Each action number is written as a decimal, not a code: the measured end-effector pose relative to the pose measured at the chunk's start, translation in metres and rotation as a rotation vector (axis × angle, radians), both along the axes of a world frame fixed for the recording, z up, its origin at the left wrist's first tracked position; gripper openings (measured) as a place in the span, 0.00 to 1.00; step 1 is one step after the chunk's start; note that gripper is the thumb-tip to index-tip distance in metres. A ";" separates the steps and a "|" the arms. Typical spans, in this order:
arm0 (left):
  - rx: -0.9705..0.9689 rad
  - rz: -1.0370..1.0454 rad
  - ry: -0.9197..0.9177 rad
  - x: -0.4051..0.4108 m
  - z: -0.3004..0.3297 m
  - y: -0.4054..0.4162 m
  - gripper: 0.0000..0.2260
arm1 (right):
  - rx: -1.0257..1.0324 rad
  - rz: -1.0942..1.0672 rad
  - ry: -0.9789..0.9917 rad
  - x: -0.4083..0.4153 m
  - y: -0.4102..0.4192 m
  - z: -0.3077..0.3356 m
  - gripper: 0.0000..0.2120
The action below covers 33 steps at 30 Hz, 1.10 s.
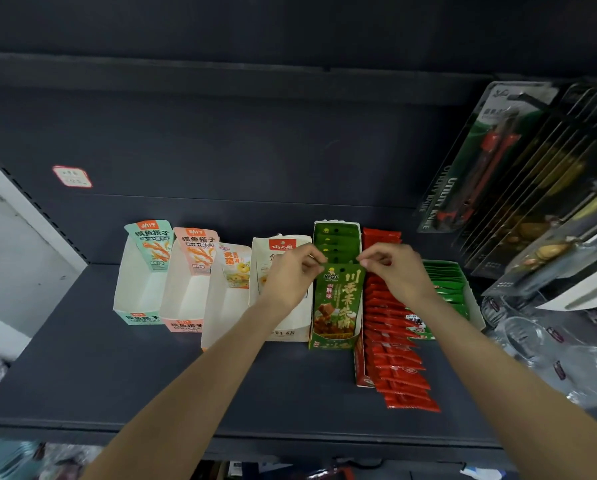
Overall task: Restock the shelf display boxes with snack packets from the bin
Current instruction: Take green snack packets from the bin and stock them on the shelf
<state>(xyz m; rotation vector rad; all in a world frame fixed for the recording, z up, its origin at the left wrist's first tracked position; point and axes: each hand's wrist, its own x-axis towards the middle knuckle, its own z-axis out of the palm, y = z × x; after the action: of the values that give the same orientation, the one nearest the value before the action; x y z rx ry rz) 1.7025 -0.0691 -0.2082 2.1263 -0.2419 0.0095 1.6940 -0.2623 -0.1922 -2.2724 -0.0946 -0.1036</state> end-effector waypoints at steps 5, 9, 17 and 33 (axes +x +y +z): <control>0.147 -0.021 -0.018 0.001 -0.006 0.003 0.05 | -0.083 0.009 0.011 -0.001 0.005 -0.003 0.05; 0.176 0.019 -0.071 -0.002 -0.003 0.006 0.06 | -0.078 -0.016 -0.005 -0.004 0.009 -0.001 0.06; 0.228 0.197 -0.129 -0.052 0.030 0.032 0.08 | -0.048 0.100 -0.076 -0.034 0.046 0.017 0.09; 0.228 0.830 -0.095 -0.330 0.010 0.168 0.04 | 0.105 0.499 0.029 -0.216 0.201 -0.019 0.09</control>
<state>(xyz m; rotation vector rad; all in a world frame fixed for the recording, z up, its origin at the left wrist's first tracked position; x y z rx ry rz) 1.3727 0.0986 -0.1983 2.3077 0.6213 0.5900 1.4782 -0.0611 -0.2116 -2.0804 -0.6197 0.1839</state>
